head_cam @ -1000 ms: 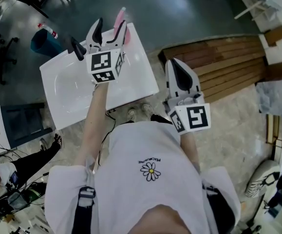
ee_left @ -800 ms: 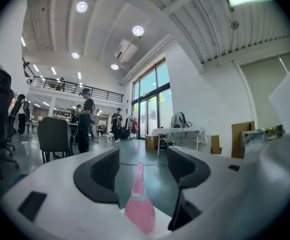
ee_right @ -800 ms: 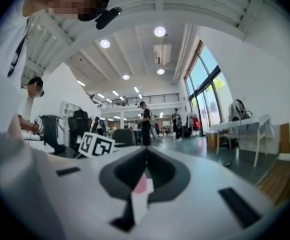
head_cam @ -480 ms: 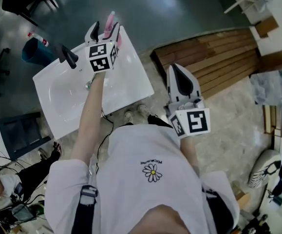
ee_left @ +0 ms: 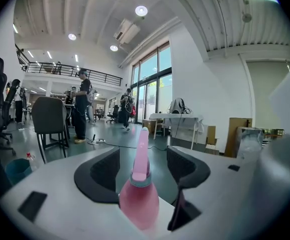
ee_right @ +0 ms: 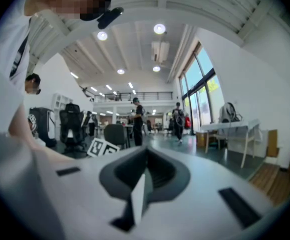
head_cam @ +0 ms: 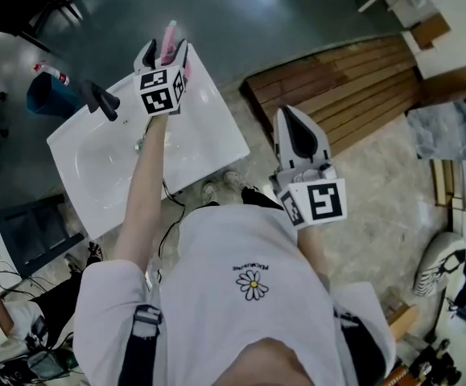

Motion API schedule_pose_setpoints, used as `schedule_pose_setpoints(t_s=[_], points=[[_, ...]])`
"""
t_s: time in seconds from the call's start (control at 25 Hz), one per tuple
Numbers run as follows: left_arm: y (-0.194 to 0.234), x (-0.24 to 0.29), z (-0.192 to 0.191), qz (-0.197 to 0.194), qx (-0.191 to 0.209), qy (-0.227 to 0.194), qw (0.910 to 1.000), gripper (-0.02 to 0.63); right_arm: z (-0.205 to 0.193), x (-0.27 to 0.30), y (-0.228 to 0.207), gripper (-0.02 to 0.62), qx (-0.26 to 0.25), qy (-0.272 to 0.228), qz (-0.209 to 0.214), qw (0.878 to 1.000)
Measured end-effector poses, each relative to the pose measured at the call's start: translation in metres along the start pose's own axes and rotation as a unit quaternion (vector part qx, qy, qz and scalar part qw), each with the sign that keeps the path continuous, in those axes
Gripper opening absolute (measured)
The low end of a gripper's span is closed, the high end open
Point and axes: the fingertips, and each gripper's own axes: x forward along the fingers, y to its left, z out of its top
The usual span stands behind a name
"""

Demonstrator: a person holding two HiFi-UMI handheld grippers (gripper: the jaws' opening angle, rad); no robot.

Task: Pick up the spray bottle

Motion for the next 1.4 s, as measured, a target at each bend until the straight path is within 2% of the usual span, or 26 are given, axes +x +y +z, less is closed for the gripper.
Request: schedule_pose_setpoints(t_s=[0.36,0.56,0.72,1.08,1.4], points=[[0.002,0.008,-0.019,0.005,-0.002,0.022,0.9997,0.295,0.0,-0.002,-0.002,0.03,-0.008,0.004,-0.009,1.0],[0.002,0.011,-0.026,0.004,-0.004,0.033,0.9994,0.243,0.0,-0.002,0.003,0.03,-0.017,0.008,-0.005,1.0],[0.004,0.011,-0.033,0.012,0.003,0.046,0.9989,0.172,0.0,-0.003,0.007,0.03,-0.021,0.01,-0.002,1.0],[0.01,0.014,-0.038,0.016,0.003,0.047,0.9988,0.171,-0.006,-0.003,0.01,0.03,-0.027,0.017,-0.001,0.999],[0.008,0.014,-0.036,0.013,0.025,0.047,0.9985,0.161,-0.007,0.0,0.01,0.029,-0.025,0.018,0.006,1.0]])
